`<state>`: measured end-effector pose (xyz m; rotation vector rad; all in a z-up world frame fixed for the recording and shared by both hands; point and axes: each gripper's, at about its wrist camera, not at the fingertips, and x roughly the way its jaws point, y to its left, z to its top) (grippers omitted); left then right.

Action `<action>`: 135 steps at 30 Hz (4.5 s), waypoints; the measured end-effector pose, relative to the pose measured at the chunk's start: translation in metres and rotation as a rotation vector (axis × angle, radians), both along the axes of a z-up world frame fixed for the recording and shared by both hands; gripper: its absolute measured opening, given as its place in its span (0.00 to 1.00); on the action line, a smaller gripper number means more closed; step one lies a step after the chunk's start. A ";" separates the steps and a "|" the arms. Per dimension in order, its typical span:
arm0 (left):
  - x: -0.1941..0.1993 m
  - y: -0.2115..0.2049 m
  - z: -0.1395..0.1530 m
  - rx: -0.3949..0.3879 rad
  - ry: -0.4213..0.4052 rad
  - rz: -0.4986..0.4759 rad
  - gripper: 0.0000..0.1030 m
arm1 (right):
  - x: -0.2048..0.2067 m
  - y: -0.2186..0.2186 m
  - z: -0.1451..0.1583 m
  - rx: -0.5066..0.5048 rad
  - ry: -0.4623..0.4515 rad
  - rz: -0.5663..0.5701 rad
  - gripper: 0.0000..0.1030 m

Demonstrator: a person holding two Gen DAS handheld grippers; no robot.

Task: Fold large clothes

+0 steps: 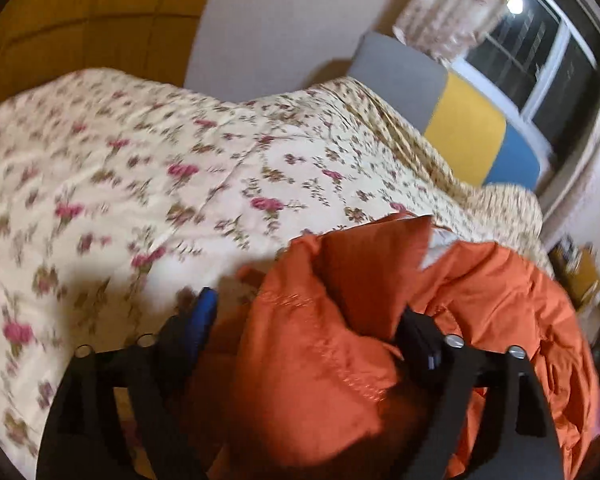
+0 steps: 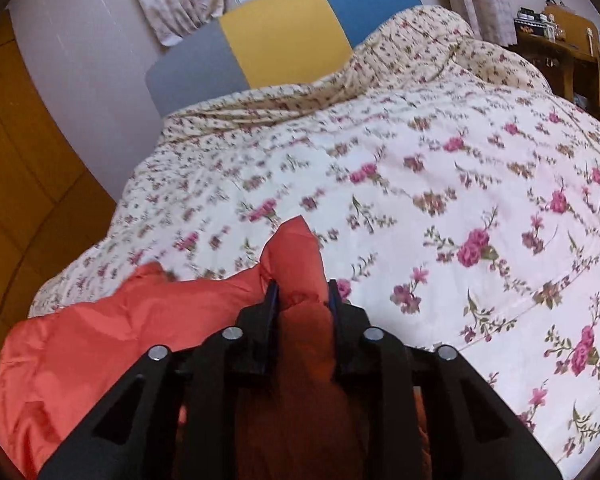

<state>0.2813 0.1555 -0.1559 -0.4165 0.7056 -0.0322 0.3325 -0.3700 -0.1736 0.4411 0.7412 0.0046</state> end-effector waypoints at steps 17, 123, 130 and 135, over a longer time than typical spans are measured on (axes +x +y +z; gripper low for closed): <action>-0.035 -0.135 0.092 0.376 -0.057 -0.301 0.75 | -0.085 0.106 0.090 -0.258 -0.302 0.449 0.52; -0.139 -0.032 -0.033 -0.476 -0.065 0.085 0.78 | -0.223 0.225 -0.001 -0.215 -0.035 0.437 0.09; -0.127 -0.031 -0.034 -0.442 -0.072 0.107 0.78 | -0.222 0.218 0.001 -0.174 -0.035 0.433 0.09; -0.121 -0.019 -0.034 -0.509 -0.050 0.124 0.60 | -0.218 0.210 0.014 -0.100 -0.005 0.425 0.10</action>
